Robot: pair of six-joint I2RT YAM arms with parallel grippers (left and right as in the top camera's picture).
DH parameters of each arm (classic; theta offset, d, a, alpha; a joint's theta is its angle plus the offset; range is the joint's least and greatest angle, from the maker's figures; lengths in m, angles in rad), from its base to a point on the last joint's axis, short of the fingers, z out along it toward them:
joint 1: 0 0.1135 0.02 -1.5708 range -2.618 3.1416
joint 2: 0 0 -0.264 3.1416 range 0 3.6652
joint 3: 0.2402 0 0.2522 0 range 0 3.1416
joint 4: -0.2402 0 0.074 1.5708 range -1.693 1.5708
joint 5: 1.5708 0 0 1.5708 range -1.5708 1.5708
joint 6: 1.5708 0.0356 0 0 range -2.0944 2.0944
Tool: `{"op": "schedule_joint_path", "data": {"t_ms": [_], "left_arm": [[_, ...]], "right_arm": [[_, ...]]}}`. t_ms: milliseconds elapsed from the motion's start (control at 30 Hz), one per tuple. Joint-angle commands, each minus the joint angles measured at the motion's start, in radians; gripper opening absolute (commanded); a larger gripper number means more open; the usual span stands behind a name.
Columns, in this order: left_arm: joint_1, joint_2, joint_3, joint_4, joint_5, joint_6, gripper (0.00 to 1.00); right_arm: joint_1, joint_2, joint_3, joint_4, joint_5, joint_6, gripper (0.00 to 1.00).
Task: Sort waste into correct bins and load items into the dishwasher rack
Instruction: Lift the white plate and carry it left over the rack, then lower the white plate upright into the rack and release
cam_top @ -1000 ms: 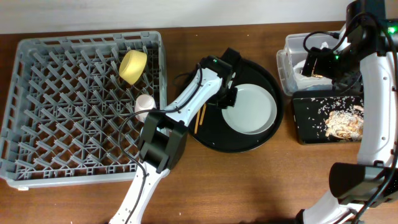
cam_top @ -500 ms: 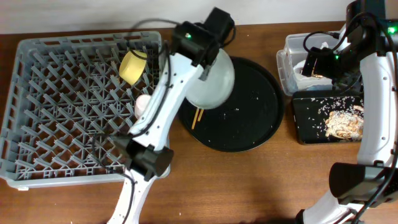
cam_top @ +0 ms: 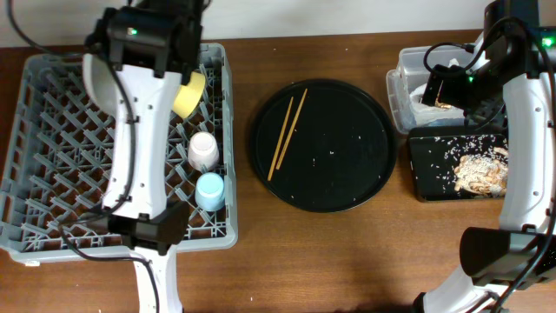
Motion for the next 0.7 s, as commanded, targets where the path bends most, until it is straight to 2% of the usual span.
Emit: {"op": "schedule_joint_path", "data": {"t_ms": [0, 67, 133, 167, 200, 233, 300, 467, 500, 567, 667], "left_arm": [[0.064, -0.014, -0.009, -0.001, 0.278, 0.229, 0.0], [0.084, -0.014, -0.038, -0.001, 0.392, 0.269, 0.0], [0.097, -0.014, -0.09, -0.001, 0.355, 0.258, 0.0], [0.111, -0.014, -0.119, -0.001, 0.338, 0.211, 0.0], [0.135, -0.014, -0.146, 0.0, 0.34, 0.131, 0.0], [0.169, -0.014, -0.18, -0.001, 0.343, -0.036, 0.0], [0.218, -0.014, -0.227, -0.001, 0.36, -0.294, 0.0], [0.263, -0.014, -0.312, -0.001, 0.482, -0.607, 0.01], [0.263, -0.014, -0.312, -0.001, 0.51, -0.639, 0.0], [0.262, -0.014, -0.312, -0.001, 0.552, -0.607, 0.0], [0.251, -0.014, -0.312, -0.001, 0.472, -0.565, 0.01]], "right_arm": [[0.005, -0.002, 0.013, 0.0, 0.012, -0.002, 0.99], [0.005, -0.002, 0.013, -0.001, 0.012, -0.002, 0.99], [0.005, -0.002, 0.013, -0.001, 0.011, -0.002, 0.99], [0.005, -0.002, 0.013, -0.002, 0.011, -0.002, 0.99], [0.005, -0.002, 0.013, -0.001, 0.011, -0.001, 0.99], [0.005, -0.002, 0.013, -0.001, 0.011, -0.001, 0.99], [0.005, -0.002, 0.013, 0.0, 0.011, -0.001, 0.99], [0.005, -0.002, 0.013, 0.0, 0.007, 0.002, 0.99], [0.005, -0.002, 0.013, 0.0, 0.004, 0.002, 0.99], [0.005, -0.002, 0.013, 0.0, 0.004, 0.002, 0.99], [0.005, -0.002, 0.013, 0.0, 0.004, 0.002, 0.99]]}}
